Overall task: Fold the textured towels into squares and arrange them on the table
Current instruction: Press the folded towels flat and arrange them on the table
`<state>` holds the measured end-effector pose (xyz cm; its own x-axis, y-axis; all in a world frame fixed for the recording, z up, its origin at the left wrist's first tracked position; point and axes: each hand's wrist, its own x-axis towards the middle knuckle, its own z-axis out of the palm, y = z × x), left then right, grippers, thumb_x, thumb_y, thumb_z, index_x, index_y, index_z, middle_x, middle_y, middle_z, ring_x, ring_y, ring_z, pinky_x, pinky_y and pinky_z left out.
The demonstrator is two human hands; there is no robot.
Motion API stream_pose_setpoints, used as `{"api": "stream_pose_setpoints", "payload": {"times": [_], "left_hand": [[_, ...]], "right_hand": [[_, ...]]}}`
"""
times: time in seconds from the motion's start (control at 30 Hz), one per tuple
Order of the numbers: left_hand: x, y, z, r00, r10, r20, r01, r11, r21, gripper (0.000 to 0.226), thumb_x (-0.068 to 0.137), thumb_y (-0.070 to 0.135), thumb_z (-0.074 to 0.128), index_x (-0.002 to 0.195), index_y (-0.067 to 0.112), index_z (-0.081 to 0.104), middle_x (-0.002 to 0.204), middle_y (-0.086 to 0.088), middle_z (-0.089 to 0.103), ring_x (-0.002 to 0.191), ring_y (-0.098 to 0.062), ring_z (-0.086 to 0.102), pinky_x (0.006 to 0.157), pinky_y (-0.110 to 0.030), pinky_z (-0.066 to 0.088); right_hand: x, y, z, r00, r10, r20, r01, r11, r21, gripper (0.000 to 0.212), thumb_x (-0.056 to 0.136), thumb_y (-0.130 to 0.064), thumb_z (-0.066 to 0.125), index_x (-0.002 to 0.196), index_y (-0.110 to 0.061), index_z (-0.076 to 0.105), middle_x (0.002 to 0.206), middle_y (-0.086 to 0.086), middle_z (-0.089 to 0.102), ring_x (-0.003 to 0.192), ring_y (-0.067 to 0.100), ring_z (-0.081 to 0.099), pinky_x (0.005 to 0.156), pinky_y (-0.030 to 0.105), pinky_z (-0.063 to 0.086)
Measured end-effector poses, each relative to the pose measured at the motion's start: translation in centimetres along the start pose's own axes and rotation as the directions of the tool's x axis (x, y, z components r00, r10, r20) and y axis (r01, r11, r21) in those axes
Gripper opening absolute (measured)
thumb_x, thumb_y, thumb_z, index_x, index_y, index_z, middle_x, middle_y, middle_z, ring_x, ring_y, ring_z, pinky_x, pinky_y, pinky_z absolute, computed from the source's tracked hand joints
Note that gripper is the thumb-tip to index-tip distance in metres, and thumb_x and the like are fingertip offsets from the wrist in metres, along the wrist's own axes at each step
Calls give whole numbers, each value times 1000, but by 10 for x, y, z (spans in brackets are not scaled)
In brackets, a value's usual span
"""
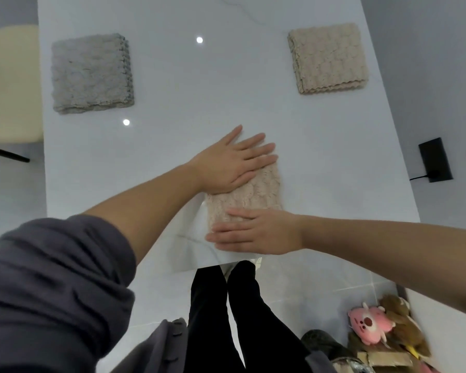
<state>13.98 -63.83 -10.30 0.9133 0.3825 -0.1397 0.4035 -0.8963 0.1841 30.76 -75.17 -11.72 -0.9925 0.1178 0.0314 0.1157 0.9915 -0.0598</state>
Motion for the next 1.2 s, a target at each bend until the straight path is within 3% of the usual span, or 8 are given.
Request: {"api": "stream_pose_setpoints", "payload": {"times": [0.27, 0.4, 0.47, 0.53, 0.63, 0.7, 1.07, 1.2], "left_hand": [[-2, 5, 12, 999, 20, -37, -22, 998, -63, 52, 103, 35, 16, 153, 22, 18, 160, 3, 18, 148, -20, 9, 119, -51, 2], [-19, 15, 3, 976, -176, -129, 169, 983, -68, 56, 101, 32, 20, 153, 14, 16, 161, -7, 12, 148, -24, 8, 120, -48, 3], [-41, 32, -2, 900, -395, -183, 371, 916, -153, 60, 96, 25, 25, 152, 7, 17, 160, -11, 10, 148, -26, 7, 120, -48, 3], [-58, 60, -4, 811, -560, -170, 516, 821, -244, 64, 92, 24, 26, 151, 3, 17, 160, -15, 9, 148, -28, 5, 120, -48, 3], [-62, 93, 10, 778, -618, -109, 593, 781, -194, 66, 93, 31, 28, 149, -2, 17, 158, -19, 11, 148, -32, 7, 119, -50, 7], [-61, 98, 22, 774, -630, -70, 617, 774, -145, 67, 94, 34, 28, 149, -2, 17, 158, -20, 13, 147, -33, 9, 118, -52, 11], [-29, 111, -6, 788, -614, -47, 599, 782, -176, 69, 85, 22, 37, 149, 1, 21, 158, -18, 15, 147, -33, 9, 118, -49, -2], [24, 139, -16, 782, -623, -34, 607, 772, -190, 71, 83, 26, 27, 150, 6, 21, 159, -16, 13, 148, -32, 6, 118, -46, -9]], "right_hand": [[2, 13, 2, 1000, 12, -14, -11, 997, 77, 48, 97, -6, 41, 144, -3, 38, 154, 11, 34, 144, 26, 29, 118, 45, 19], [-8, 2, -20, 981, 190, -39, -181, 969, 171, 49, 89, -7, 46, 138, -8, 51, 148, 11, 44, 140, 29, 36, 115, 48, 25], [-20, -6, -33, 877, 473, -78, -457, 875, 161, 49, 88, -11, 44, 136, -10, 54, 147, 10, 45, 139, 27, 37, 114, 48, 24], [-21, -10, -38, 689, 722, -71, -711, 691, 128, 49, 94, -19, 42, 141, -7, 47, 153, 12, 36, 143, 28, 30, 115, 52, 21], [0, -10, -33, 437, 895, 87, -897, 427, 110, 59, 98, -31, 29, 151, -4, 24, 160, 14, 15, 148, 28, 12, 116, 59, 14], [11, -10, -24, 344, 920, 187, -939, 334, 88, 64, 97, -38, 24, 152, -4, 18, 161, 13, 10, 149, 28, 8, 115, 61, 13], [-36, -5, -42, 246, 947, 206, -952, 196, 234, 61, 98, -41, 12, 154, -18, 14, 163, 5, -1, 149, 20, -8, 118, 51, -6], [-90, 10, -53, 222, 943, 248, -967, 179, 183, 64, 95, -43, 4, 154, -20, 12, 162, 4, -5, 149, 21, -10, 118, 49, -6]]}}
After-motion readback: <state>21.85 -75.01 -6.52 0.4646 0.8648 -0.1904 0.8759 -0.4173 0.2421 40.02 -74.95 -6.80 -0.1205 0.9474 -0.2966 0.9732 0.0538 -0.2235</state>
